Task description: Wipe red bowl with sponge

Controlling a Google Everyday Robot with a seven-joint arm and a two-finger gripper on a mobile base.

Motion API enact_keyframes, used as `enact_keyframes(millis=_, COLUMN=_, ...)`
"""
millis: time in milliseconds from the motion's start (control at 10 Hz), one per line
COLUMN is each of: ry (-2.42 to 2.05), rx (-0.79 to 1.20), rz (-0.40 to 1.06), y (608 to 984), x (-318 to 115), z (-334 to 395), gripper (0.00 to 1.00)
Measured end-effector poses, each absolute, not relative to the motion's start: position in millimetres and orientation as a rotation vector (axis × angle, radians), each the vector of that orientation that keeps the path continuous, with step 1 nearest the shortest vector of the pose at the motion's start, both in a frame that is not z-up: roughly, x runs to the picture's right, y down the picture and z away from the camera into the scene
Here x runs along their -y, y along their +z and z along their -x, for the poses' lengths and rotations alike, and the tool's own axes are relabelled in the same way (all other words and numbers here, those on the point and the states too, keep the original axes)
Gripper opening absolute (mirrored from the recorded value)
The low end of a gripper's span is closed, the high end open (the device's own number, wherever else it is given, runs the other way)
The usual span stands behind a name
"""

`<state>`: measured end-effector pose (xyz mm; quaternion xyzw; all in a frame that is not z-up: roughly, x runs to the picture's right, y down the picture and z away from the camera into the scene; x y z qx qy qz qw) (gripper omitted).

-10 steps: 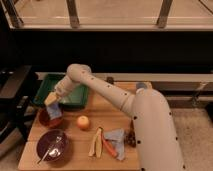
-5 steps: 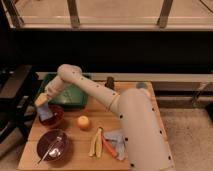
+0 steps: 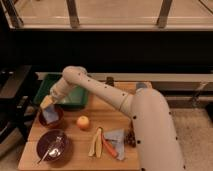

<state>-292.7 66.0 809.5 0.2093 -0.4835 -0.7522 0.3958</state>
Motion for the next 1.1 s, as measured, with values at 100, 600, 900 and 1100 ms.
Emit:
enact_keyframes(millis=100, ry=-1.912, rx=1.21, rz=-0.517, y=815.1, x=-60.4, z=284.4, gripper=0.0)
enact_keyframes(millis=600, ry=-1.95, rx=1.196, rz=-0.572, y=839.5, x=-34.8, z=308.3, gripper=0.0)
enact_keyframes(millis=900, ry=-1.933, rx=1.239, rz=-0.581, y=827.4, x=-53.2, z=334.9, gripper=0.0)
enact_keyframes(millis=1100, ry=-1.902, rx=1.237, rz=-0.56, y=814.6, x=-66.1, z=325.5, gripper=0.0)
